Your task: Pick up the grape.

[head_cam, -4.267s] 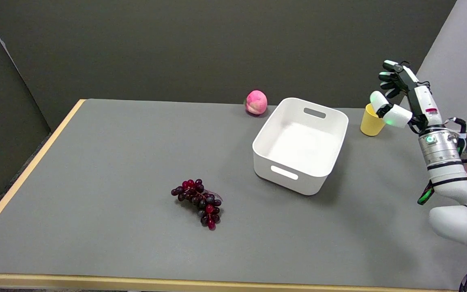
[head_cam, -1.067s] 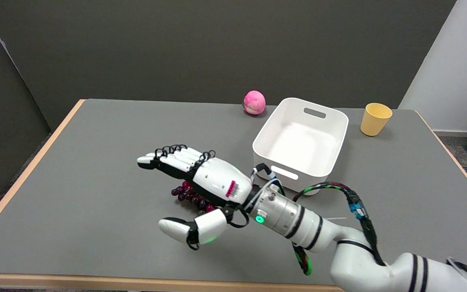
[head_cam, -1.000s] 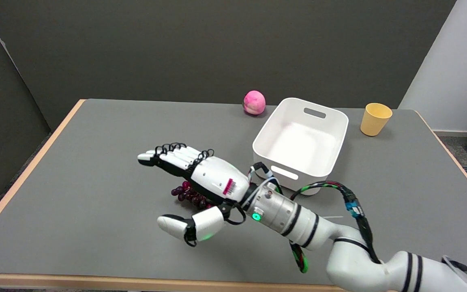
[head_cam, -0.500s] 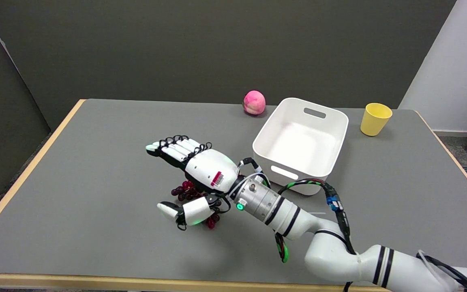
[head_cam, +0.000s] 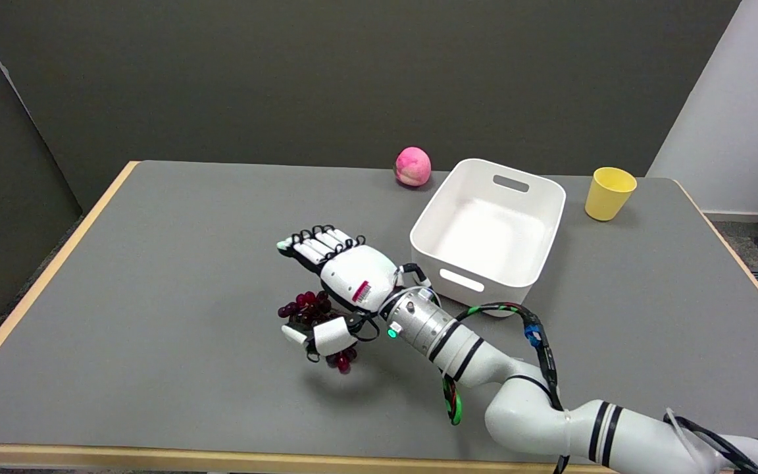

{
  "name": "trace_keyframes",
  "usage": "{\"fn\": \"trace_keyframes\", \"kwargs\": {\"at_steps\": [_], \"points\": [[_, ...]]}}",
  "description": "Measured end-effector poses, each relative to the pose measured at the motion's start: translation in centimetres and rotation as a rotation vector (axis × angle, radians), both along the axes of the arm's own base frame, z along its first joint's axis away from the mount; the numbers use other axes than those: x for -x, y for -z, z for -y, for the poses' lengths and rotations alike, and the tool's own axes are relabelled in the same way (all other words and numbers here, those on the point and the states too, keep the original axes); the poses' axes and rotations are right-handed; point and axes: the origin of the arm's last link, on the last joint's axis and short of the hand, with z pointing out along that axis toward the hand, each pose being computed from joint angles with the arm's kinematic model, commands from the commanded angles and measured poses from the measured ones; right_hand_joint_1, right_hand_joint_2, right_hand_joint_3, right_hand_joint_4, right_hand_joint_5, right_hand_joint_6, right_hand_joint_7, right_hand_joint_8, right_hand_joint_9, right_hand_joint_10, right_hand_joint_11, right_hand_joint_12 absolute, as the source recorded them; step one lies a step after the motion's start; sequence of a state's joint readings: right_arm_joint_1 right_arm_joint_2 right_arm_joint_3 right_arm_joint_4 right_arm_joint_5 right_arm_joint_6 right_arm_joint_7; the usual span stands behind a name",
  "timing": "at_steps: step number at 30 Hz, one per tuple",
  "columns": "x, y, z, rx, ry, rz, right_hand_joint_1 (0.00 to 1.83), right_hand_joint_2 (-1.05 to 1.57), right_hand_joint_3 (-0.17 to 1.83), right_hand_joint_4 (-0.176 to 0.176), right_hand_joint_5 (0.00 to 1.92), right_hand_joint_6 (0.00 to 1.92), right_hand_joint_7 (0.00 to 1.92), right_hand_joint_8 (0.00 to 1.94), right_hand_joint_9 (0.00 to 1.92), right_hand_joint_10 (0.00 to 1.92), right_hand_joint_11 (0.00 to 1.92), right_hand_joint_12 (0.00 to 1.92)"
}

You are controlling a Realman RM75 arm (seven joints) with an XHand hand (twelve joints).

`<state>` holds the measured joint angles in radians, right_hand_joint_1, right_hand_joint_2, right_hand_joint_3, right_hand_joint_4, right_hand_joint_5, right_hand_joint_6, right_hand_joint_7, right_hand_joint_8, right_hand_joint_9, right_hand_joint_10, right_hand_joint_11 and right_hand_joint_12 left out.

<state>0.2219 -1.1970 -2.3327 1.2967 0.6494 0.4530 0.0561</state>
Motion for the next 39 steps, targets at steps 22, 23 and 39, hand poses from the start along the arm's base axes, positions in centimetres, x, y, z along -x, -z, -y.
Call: {"fn": "trace_keyframes", "kwargs": {"at_steps": [22, 23, 39], "points": [[2.1, -1.8, -1.4, 0.096, 0.003, -0.087, 0.49, 0.65, 0.82, -0.089, 0.18, 0.39, 0.26, 0.38, 0.11, 0.80, 0.08, 1.29], [2.1, -1.8, -1.5, 0.098, 0.004, -0.088, 0.49, 0.65, 0.82, -0.089, 0.18, 0.39, 0.26, 0.38, 0.11, 0.80, 0.08, 1.29], [2.9, -1.4, -2.4, 0.095, 0.034, -0.075, 0.54, 0.66, 0.83, -0.100, 0.19, 0.40, 0.30, 0.42, 0.16, 0.85, 0.11, 1.32]]}}
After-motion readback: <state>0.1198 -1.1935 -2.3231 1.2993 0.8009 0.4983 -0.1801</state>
